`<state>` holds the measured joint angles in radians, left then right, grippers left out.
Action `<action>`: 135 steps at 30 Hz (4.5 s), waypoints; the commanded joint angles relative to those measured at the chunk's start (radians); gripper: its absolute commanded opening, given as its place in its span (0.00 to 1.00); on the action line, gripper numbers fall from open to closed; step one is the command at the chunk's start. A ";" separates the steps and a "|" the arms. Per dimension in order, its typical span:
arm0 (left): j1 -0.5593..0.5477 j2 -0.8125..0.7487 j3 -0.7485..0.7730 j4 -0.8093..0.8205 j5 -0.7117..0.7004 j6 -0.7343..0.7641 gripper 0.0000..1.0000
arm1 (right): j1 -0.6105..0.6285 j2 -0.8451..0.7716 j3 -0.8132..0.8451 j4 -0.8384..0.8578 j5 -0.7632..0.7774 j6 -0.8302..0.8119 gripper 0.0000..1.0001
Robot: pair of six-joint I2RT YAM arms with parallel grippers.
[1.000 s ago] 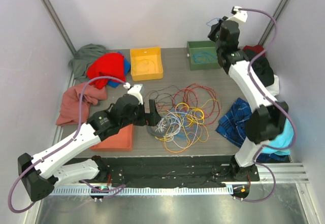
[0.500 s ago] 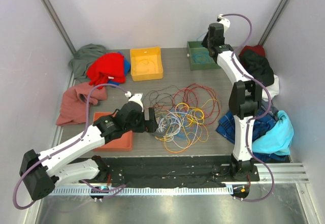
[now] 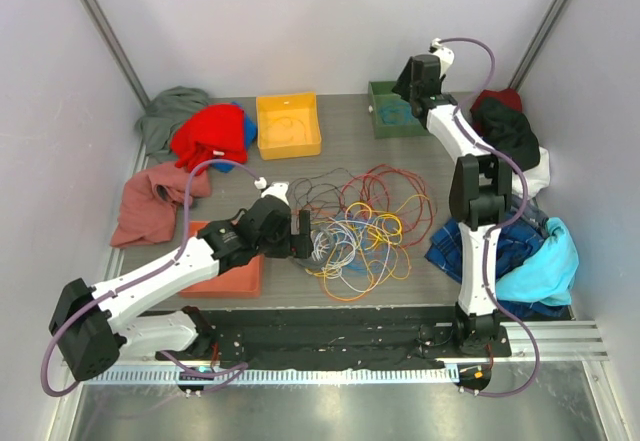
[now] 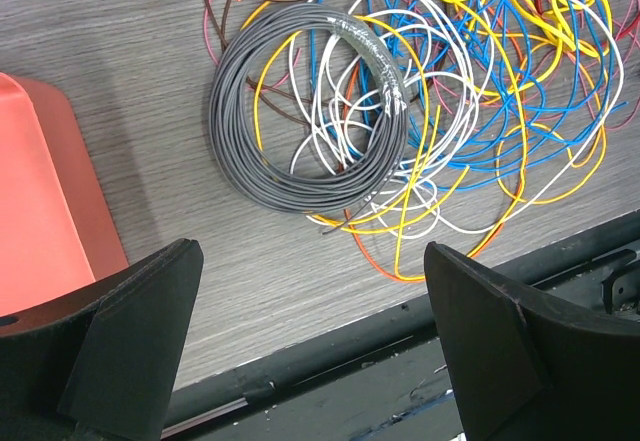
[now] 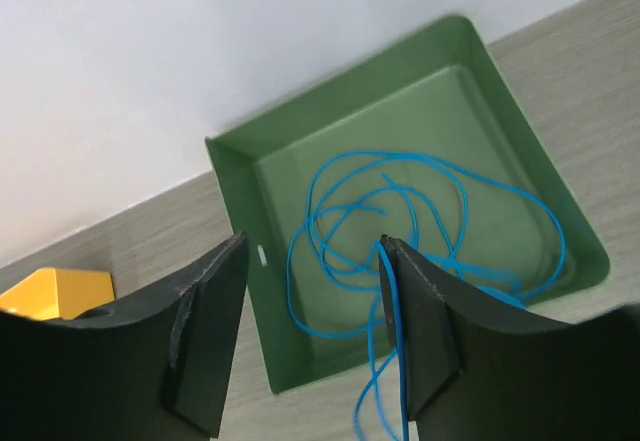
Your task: Untangle the cables
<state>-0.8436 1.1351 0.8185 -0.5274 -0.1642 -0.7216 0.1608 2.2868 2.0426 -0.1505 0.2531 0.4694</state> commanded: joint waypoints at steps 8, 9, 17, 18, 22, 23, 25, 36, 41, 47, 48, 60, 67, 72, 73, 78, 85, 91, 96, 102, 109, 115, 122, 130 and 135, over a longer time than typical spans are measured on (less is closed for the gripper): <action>0.003 -0.041 -0.001 0.078 0.066 -0.048 0.98 | 0.080 -0.392 -0.308 0.184 0.083 -0.040 0.85; 0.003 -0.046 -0.002 0.073 0.071 -0.053 0.98 | 0.079 -0.388 -0.268 0.161 0.080 -0.051 0.84; 0.003 -0.138 -0.050 0.043 0.042 -0.085 0.96 | 0.077 -0.313 -0.148 0.014 0.077 -0.043 0.77; 0.003 -0.147 -0.053 0.040 0.037 -0.082 0.96 | 0.075 -0.331 -0.216 0.017 0.075 -0.031 0.77; 0.003 -0.164 -0.067 0.046 0.037 -0.081 0.96 | 0.085 -0.411 -0.485 0.132 0.054 0.008 0.75; 0.003 -0.158 -0.071 0.052 0.040 -0.081 0.96 | 0.100 -0.426 -0.534 0.144 0.073 0.003 0.75; 0.003 -0.146 -0.078 0.056 0.060 -0.084 0.96 | 0.109 -0.458 -0.645 0.198 0.089 -0.008 0.76; 0.003 -0.098 -0.076 0.084 0.081 -0.075 0.96 | 0.111 -0.463 -0.797 0.239 0.095 -0.026 0.77; 0.003 -0.097 -0.081 0.081 0.075 -0.078 0.96 | 0.109 -0.414 -0.795 0.246 0.101 -0.046 0.70; 0.003 -0.098 -0.082 0.076 0.069 -0.078 0.96 | 0.100 -0.377 -0.751 0.253 0.112 -0.077 0.58; 0.003 -0.095 -0.082 0.076 0.069 -0.079 0.96 | 0.098 -0.369 -0.745 0.252 0.110 -0.078 0.57; 0.003 -0.078 -0.079 0.081 0.074 -0.078 0.96 | 0.085 -0.424 -0.676 0.239 0.098 -0.074 0.03; 0.005 -0.064 -0.076 0.087 0.080 -0.076 0.96 | 0.086 -0.481 -0.543 0.198 0.083 -0.087 0.01; 0.003 -0.063 -0.078 0.089 0.080 -0.075 0.96 | 0.072 -0.472 -0.486 0.201 0.098 -0.104 0.01; 0.003 -0.064 -0.076 0.089 0.081 -0.073 0.96 | 0.056 -0.466 -0.442 0.197 0.089 -0.100 0.01; 0.003 -0.063 -0.074 0.076 0.069 -0.068 0.96 | 0.017 -0.374 -0.192 0.157 0.066 -0.084 0.01; 0.003 -0.044 -0.050 0.050 0.038 -0.049 0.96 | -0.001 -0.136 0.157 -0.012 0.035 -0.083 0.01; 0.003 -0.017 -0.028 0.040 0.023 -0.030 0.96 | -0.007 -0.072 0.071 0.028 0.029 -0.054 0.01; 0.003 0.025 -0.015 0.040 0.028 -0.018 0.96 | -0.006 -0.015 0.030 0.048 0.008 -0.048 0.01; 0.003 0.054 0.004 0.038 0.028 -0.009 0.96 | -0.003 -0.012 0.010 0.046 0.020 -0.034 0.48; 0.003 0.012 -0.022 0.069 0.043 -0.029 0.96 | 0.049 -0.239 -0.165 0.101 0.060 -0.043 0.64; 0.003 -0.089 -0.087 0.092 0.037 -0.076 0.96 | 0.193 -0.524 -0.546 0.111 0.070 -0.051 0.66; 0.003 -0.233 -0.163 0.115 0.011 -0.125 0.96 | 0.402 -0.829 -0.991 0.143 0.051 0.049 0.63; 0.003 -0.284 -0.239 0.158 0.023 -0.168 0.96 | 0.592 -1.142 -1.332 0.036 0.080 0.024 0.57; 0.003 -0.223 -0.233 0.194 0.038 -0.179 0.96 | 0.603 -1.233 -1.450 -0.003 0.098 0.086 0.54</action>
<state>-0.8436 0.8734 0.5762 -0.4202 -0.1303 -0.8806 0.7650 1.1046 0.6495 -0.1421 0.3019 0.4988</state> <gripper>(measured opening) 0.959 0.548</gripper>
